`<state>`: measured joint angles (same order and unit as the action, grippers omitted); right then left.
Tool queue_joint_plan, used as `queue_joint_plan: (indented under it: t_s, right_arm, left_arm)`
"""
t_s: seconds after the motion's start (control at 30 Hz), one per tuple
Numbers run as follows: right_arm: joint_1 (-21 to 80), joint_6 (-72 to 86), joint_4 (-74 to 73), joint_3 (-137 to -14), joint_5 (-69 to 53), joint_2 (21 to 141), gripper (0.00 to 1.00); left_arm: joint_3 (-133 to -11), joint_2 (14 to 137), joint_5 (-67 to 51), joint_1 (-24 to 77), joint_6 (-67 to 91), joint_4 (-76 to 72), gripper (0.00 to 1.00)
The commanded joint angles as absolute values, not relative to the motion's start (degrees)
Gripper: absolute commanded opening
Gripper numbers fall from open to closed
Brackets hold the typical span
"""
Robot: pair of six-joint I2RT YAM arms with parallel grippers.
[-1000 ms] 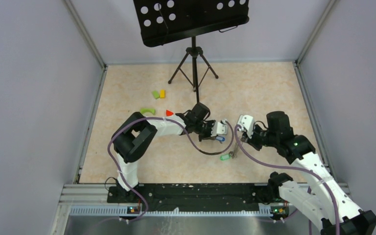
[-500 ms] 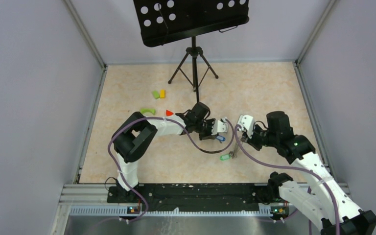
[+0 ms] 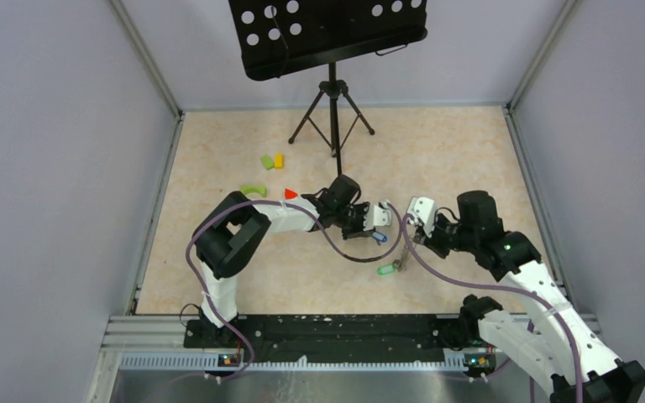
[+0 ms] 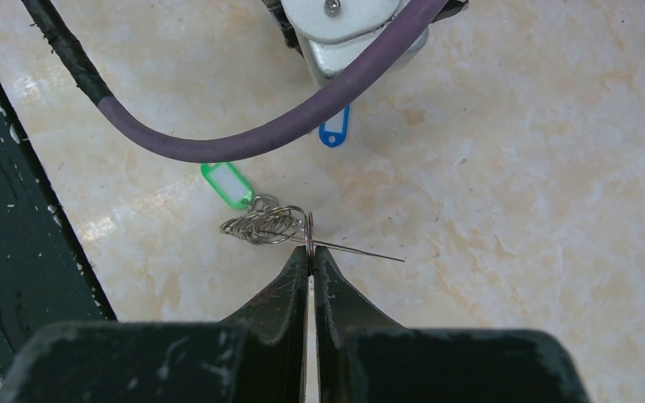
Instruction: Put the keys on the keyring
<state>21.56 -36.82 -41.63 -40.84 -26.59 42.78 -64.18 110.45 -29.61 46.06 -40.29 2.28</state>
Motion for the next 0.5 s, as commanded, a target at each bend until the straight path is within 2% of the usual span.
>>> queue_joint_plan:
  t_s: [0.0,0.47]
  right_arm:
    - [21.01,-35.91,-40.43,-40.78,-26.81,42.8,0.0]
    - [21.01,-35.91,-40.58,-40.78,-26.81,42.8,0.0]
  left_arm:
    - [-65.62,110.98,-29.46,45.79,-38.95,-1.47,0.29]
    - [-66.18,111.42,-28.66,45.79,-38.25,-2.02,0.3]
